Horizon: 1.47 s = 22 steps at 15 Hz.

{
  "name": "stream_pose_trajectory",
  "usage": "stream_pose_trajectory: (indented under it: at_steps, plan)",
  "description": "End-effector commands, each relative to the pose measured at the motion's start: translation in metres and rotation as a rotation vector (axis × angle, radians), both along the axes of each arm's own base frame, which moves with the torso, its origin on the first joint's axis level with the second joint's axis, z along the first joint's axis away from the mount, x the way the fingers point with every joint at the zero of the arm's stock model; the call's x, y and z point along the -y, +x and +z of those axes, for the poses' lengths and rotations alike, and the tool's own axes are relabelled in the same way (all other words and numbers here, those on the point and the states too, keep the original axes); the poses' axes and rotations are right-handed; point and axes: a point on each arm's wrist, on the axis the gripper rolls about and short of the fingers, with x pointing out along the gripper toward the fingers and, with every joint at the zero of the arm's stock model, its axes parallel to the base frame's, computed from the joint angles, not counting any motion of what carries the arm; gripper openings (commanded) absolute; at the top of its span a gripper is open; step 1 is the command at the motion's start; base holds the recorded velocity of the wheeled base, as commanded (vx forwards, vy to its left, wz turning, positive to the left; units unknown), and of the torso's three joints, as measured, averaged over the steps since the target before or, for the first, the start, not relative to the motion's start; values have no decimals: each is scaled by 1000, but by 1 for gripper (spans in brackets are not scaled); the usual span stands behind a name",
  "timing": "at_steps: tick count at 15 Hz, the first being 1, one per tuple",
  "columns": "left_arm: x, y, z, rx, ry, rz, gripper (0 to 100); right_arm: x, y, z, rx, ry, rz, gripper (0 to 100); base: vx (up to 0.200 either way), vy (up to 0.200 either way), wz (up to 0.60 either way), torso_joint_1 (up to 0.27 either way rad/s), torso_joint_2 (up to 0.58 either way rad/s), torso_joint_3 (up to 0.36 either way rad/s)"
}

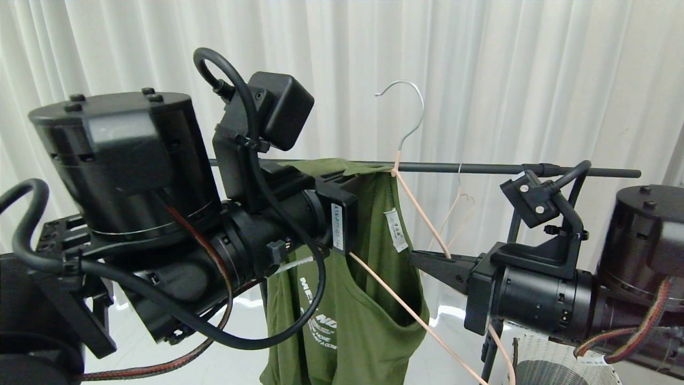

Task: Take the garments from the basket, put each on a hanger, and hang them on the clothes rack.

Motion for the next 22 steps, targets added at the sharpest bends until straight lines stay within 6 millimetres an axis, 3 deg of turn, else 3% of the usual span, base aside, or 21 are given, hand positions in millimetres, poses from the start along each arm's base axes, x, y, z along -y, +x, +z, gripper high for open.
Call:
stream_pose_trajectory:
  at_steps: [1, 3, 4, 7, 10, 14, 22]
  plan:
    - [-2, -2, -8, 9, 28, -10, 0, 1, -1, 0, 7, 5, 2, 0, 0, 0, 0, 0, 0, 0]
    - [-2, -2, -11, 19, 53, -11, 0, 2, -2, -1, 40, -6, 6, 0, 0, 0, 0, 0, 0, 0]
    - [-2, -2, -11, 20, 52, -11, 100, 3, -2, -2, 53, -6, 7, 0, 0, 0, 0, 0, 0, 0]
    - [-3, -3, -10, 23, 51, -11, 100, 5, -3, -2, 74, 8, 5, 0, 0, 0, 0, 0, 0, 0]
    - [-15, -4, -24, 98, 119, 14, 100, 20, -8, -1, 83, 14, -20, 0, 0, 0, 0, 0, 0, 0]
    - [-57, 32, -33, 311, 376, 126, 100, 31, -17, -7, 101, -11, -8, 0, 0, 0, 0, 0, 0, 0]
    - [-54, 34, -33, 427, 433, -26, 100, 25, -21, -10, 182, -62, 153, 0, 0, 0, 0, 0, 0, 0]
